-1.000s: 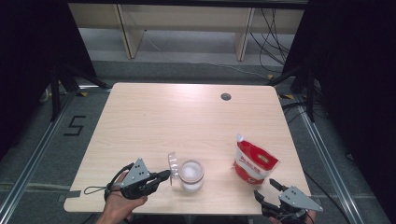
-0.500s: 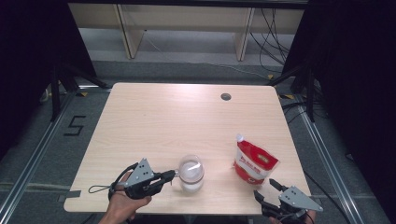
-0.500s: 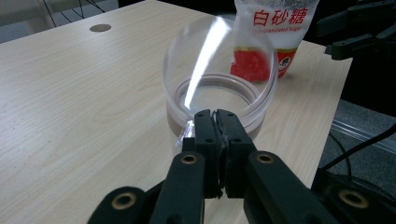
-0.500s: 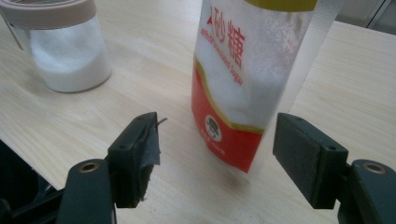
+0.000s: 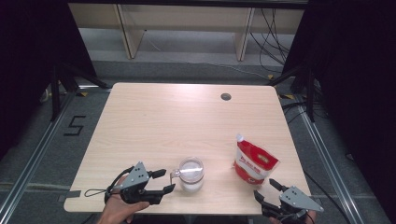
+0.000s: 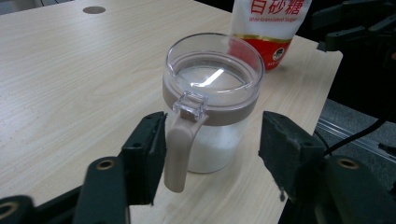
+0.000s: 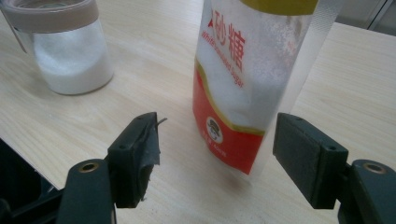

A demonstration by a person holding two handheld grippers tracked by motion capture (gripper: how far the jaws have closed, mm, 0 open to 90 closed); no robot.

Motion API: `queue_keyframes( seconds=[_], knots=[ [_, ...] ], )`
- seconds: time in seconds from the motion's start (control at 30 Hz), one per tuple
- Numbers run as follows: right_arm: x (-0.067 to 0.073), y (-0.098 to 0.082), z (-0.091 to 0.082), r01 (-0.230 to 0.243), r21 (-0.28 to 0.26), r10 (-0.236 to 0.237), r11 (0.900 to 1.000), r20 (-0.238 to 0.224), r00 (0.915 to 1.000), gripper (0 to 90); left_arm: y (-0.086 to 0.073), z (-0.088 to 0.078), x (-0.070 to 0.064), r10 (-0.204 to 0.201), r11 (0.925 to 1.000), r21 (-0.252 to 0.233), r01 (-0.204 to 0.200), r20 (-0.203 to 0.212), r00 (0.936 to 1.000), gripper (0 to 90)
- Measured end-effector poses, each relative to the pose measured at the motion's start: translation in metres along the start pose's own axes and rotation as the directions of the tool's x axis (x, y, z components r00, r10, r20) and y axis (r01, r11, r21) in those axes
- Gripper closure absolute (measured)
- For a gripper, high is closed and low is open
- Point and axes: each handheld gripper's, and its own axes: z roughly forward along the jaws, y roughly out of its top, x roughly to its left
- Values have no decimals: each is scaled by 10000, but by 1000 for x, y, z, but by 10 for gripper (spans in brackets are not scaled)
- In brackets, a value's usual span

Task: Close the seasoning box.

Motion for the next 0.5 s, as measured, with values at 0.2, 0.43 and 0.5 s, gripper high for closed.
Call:
queue_keyframes(
  seconds=[0.2, 0.43, 0.5],
  knots=[
    [1, 0, 0, 78, -88, -78, 9999, 6, 10000, 308, -12, 0, 4, -199, 9998, 39, 200, -269, 9994, 224],
    [1, 0, 1, 24, -107, -25, 9999, -70, 10000, 282, -19, -3, 6, -35, 9998, 199, 43, -400, 9992, 164],
    [0, 0, 1, 112, -44, -112, 9999, -65, 9999, 280, -20, -3, 6, -80, 9996, 252, 92, -480, 9988, 162]
  ],
)
